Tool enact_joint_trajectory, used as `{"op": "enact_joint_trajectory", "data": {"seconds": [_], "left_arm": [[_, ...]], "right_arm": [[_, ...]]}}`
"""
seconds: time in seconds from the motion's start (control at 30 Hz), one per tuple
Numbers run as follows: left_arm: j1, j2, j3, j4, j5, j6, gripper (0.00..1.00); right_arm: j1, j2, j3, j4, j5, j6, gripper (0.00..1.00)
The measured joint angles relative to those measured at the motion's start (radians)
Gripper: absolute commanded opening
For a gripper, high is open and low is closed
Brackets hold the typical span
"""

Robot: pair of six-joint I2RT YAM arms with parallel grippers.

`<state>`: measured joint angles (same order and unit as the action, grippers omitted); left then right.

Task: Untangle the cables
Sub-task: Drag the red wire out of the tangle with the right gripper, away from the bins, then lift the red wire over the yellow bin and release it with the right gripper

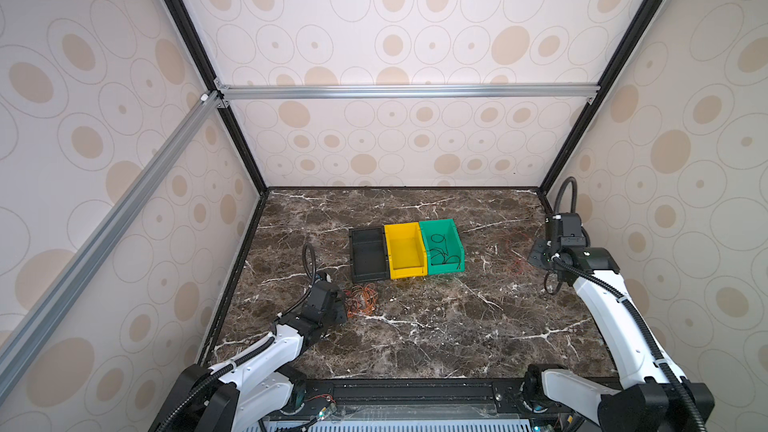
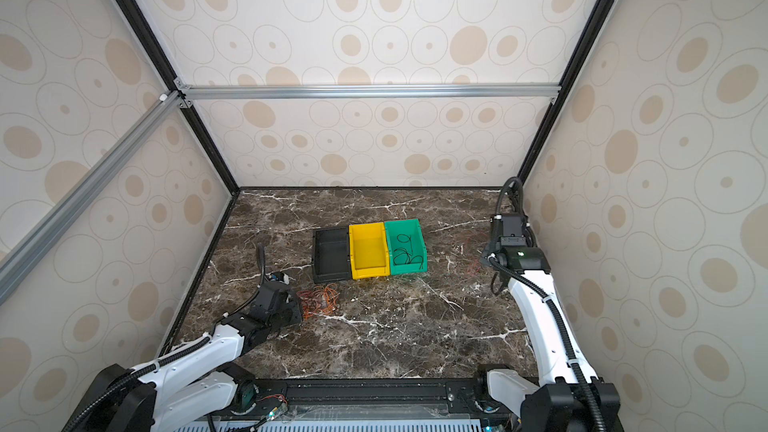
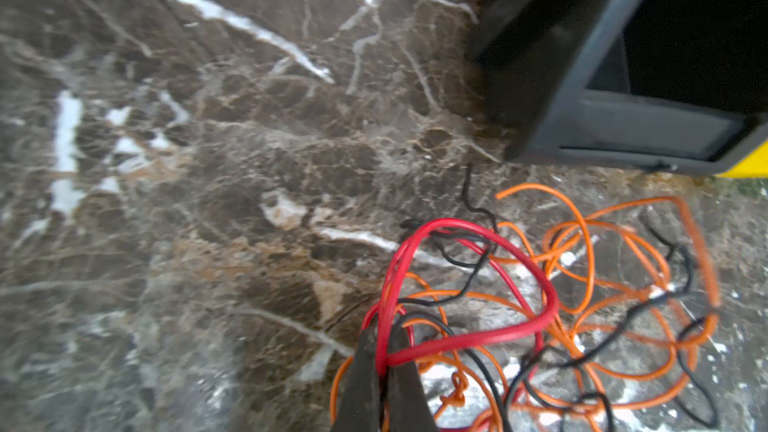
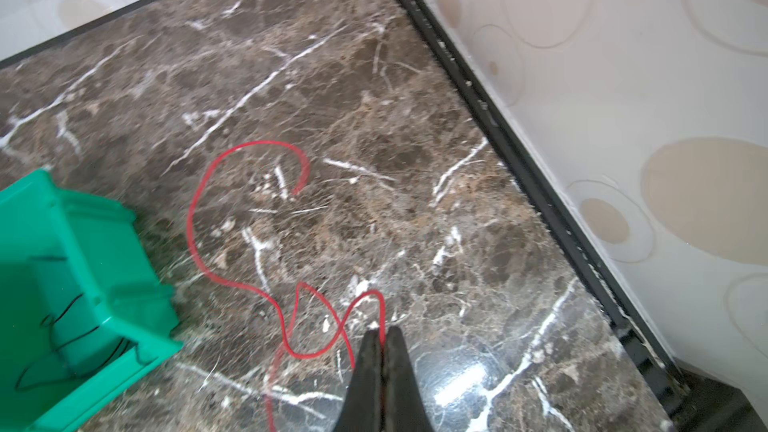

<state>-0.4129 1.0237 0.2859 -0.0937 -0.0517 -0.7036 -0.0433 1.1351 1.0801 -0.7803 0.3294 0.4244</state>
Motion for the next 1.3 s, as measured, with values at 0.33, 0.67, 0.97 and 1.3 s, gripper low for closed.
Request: {"op": "enact_joint_trajectory", "data": {"seconds": [0.33,0.67,0.97,1.3], "left_arm": [[0.034,0.003,-0.011,0.029,0.079,-0.013,0.00],[0.034,0.006,-0.011,0.082,0.196,0.011,0.00],[0.000,0.016,-0.011,0.121,0.234,0.016,0.00],[-0.048,0.016,-0.011,0.169,0.238,0.015,0.00]], "right_arm": [[-0.024,0.014,-0.005,0.044,-0.210,0.017,0.01],[0.061,0.013,0.019,0.091,-0.511,0.020,0.02],[0.323,0.157,0.214,0.169,-0.622,0.037,0.03],[0.547,0.428,0.431,0.180,-0.579,0.014,0.03]]}}
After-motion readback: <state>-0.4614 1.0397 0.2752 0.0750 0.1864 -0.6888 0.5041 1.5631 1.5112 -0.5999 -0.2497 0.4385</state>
